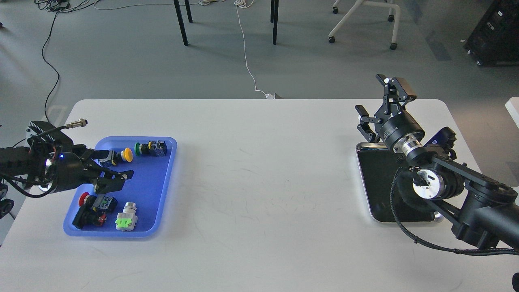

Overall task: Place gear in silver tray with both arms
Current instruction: 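Grasp another black gear in the blue tray with the left gripper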

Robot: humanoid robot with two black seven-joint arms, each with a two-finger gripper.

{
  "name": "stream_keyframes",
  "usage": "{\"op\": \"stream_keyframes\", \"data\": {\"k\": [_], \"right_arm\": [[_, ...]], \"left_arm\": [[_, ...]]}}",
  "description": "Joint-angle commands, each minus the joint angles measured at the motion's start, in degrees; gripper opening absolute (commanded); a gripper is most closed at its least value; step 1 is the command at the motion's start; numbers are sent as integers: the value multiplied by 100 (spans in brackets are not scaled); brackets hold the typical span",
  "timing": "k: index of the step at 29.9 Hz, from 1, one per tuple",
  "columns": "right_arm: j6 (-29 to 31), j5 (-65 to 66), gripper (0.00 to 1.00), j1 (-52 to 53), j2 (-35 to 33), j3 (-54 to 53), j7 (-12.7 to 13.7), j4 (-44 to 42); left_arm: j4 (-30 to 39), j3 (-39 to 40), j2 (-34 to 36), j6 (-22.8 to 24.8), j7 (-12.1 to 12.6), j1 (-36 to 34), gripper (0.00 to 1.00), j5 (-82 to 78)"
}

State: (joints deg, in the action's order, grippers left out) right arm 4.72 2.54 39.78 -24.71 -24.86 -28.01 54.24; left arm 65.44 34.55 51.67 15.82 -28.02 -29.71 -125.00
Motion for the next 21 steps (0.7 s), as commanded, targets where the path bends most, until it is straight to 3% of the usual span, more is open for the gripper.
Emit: {"op": "stream_keyframes", "data": {"k": [1,7,15,21], "right_arm": [[2,1,97,-14,-16,8,1,7],[2,1,97,-14,-69,-1,1,16],[11,10,97,-23,-78,-1,1,25],[11,10,97,-23,-86,-1,1,25]], "left_arm": [[-558,-510,-210,-9,2,-307,92,0],[-770,-590,-333,-9,2,-325,85,0],[-1156,-713,-395,-18,2,-325,85,0],[-1174,-722,-465,-18,2,-317,72,0]]}}
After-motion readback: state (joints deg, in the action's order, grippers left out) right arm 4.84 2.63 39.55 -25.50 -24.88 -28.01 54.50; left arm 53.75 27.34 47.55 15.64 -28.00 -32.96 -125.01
